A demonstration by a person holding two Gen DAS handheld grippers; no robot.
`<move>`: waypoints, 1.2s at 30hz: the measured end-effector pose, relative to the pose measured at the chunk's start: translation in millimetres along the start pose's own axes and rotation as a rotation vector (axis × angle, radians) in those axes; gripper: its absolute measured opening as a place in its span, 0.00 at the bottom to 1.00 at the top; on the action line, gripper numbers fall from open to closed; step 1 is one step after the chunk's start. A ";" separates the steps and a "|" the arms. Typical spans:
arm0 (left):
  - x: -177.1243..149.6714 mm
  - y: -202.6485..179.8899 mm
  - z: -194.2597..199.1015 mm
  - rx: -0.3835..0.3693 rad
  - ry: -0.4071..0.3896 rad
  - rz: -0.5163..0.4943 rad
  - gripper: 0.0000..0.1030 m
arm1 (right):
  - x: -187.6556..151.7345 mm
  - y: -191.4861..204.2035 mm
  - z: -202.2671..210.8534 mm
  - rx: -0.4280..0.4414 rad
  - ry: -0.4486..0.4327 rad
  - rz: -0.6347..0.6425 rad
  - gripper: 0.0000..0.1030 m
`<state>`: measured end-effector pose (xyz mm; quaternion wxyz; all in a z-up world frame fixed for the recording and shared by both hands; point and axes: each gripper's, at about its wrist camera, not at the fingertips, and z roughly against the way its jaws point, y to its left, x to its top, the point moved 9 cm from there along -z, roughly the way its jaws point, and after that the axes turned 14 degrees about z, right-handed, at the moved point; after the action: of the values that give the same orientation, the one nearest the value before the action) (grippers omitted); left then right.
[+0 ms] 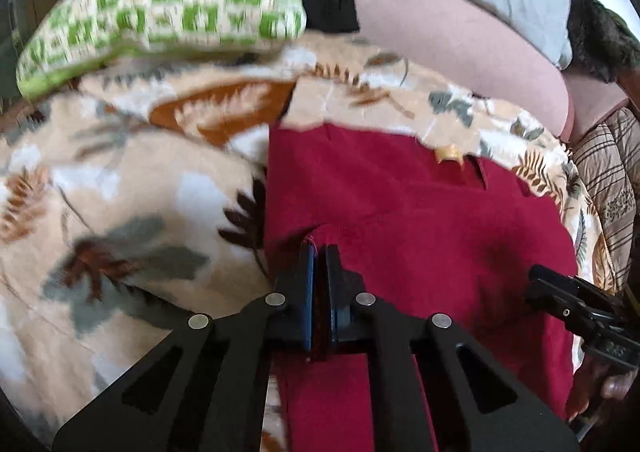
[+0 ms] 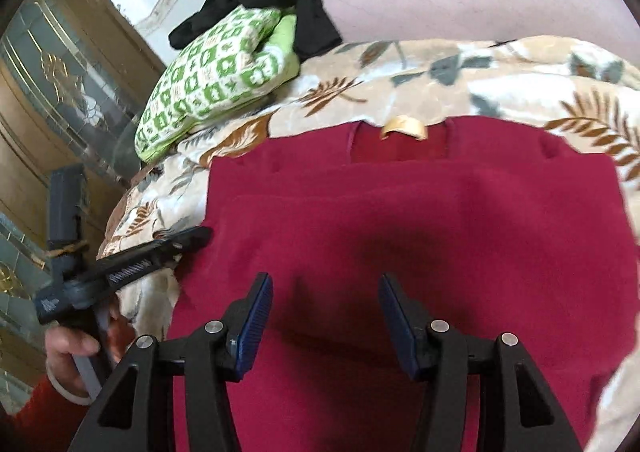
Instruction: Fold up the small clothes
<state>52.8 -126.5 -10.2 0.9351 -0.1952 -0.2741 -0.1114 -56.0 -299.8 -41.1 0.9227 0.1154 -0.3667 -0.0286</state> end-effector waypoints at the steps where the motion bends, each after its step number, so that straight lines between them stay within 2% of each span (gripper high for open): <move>1: 5.4 -2.9 7.0 -0.011 -0.016 -0.003 0.03 | -1.1 -4.5 4.7 -0.012 -0.007 -0.005 0.52; 6: 29.3 -20.7 27.9 -0.048 -0.070 -0.039 0.02 | 1.0 -26.5 22.7 -0.082 -0.032 -0.025 0.53; 8: 28.8 -20.0 26.8 -0.064 -0.049 -0.018 0.02 | 2.2 -33.7 27.3 -0.095 -0.039 -0.038 0.53; 10: 22.7 -15.0 24.1 -0.087 -0.016 0.020 0.02 | 5.4 -34.5 27.1 -0.088 -0.042 -0.040 0.59; 11: 18.6 -7.7 20.0 -0.072 -0.001 0.040 0.05 | 7.0 -31.3 24.8 -0.078 -0.037 -0.032 0.62; 13: 9.5 0.8 12.5 -0.035 0.019 0.040 0.26 | 9.7 -18.0 16.3 -0.060 -0.012 0.011 0.62; 14: 5.2 6.0 6.6 -0.020 0.031 0.040 0.53 | 9.1 -13.0 13.9 -0.058 -0.005 0.032 0.62; 15: 1.8 8.8 3.2 -0.018 0.038 0.047 0.66 | 9.7 -5.6 10.8 -0.055 -0.001 0.054 0.62; 18: -6.1 10.3 -5.8 -0.052 0.046 0.073 0.66 | 8.1 8.4 2.8 -0.016 -0.003 0.059 0.63; 21: -13.9 4.6 -17.0 -0.010 0.028 0.020 0.64 | 2.7 8.6 -5.6 0.006 0.011 0.019 0.63; 22: -15.9 3.2 -21.6 0.010 0.034 -0.004 0.56 | 1.5 7.3 -6.8 0.007 0.014 0.010 0.63; 23: -19.5 2.2 -27.4 0.037 0.045 -0.028 0.23 | -0.5 5.4 -8.2 0.009 0.020 -0.004 0.63; 24: -19.8 5.3 -30.2 0.067 0.043 -0.029 0.05 | -2.7 2.9 -8.4 0.009 0.025 -0.017 0.63; 27: -10.0 5.7 -17.8 0.048 0.003 0.003 0.04 | -6.4 -6.7 -1.1 -0.010 0.014 -0.038 0.63; 33: 27.8 -16.2 25.0 -0.006 -0.139 -0.035 0.04 | -6.4 -43.5 21.7 -0.091 -0.023 -0.071 0.63; 36: 37.0 -15.7 15.1 0.008 -0.138 -0.012 0.04 | -2.3 -63.6 32.7 -0.131 -0.057 -0.104 0.63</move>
<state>71.3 -138.0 26.8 0.9141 -0.1969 -0.3395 -0.1021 -77.9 -367.6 -34.5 0.9148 0.0729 -0.3835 -0.1038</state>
